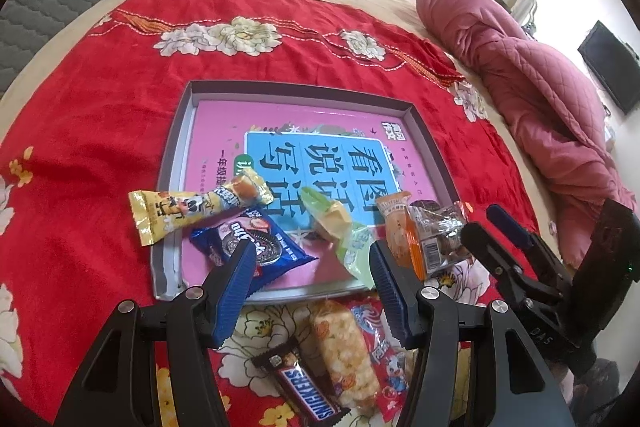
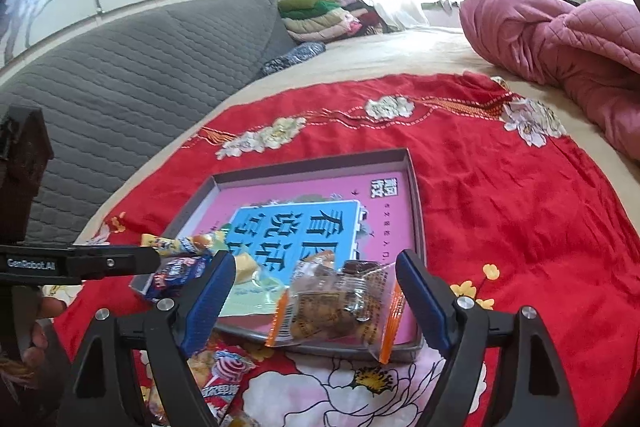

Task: Organize snacks
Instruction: 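Withdraw both open tools from the tray toward the remaining snacks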

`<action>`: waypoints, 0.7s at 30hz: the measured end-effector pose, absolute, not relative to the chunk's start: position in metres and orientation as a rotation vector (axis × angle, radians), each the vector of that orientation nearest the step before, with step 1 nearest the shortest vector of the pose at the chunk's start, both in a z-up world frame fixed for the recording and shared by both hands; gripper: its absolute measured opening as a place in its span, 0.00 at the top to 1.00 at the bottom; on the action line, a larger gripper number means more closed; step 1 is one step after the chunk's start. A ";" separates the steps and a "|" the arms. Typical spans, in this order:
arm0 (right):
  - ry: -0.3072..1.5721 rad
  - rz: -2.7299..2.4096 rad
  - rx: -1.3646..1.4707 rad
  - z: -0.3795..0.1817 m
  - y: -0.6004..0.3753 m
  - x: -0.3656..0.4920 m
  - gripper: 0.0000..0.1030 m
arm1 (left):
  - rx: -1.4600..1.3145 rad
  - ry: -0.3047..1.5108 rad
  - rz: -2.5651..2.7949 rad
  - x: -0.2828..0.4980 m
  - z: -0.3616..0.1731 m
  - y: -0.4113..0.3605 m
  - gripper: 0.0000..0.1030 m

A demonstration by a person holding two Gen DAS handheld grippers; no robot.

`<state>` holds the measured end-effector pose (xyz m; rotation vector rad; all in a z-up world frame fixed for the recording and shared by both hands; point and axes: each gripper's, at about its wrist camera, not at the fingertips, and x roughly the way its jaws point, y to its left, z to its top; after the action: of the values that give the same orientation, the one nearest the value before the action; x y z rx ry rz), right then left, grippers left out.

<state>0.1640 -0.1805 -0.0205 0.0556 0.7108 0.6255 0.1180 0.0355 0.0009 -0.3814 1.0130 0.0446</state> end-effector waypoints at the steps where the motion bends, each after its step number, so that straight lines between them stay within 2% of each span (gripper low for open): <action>1: 0.704 0.626 0.052 -0.019 -0.181 0.162 0.20 | -0.382 1.013 0.046 0.117 0.002 0.036 0.41; 21: 0.743 0.652 0.017 -0.011 -0.191 0.131 0.19 | -0.339 1.026 0.026 0.092 0.010 0.027 0.41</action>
<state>0.1315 -0.1907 -0.0114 0.0165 0.7435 0.6521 0.0924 0.0275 0.0104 -0.3389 1.0259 0.0258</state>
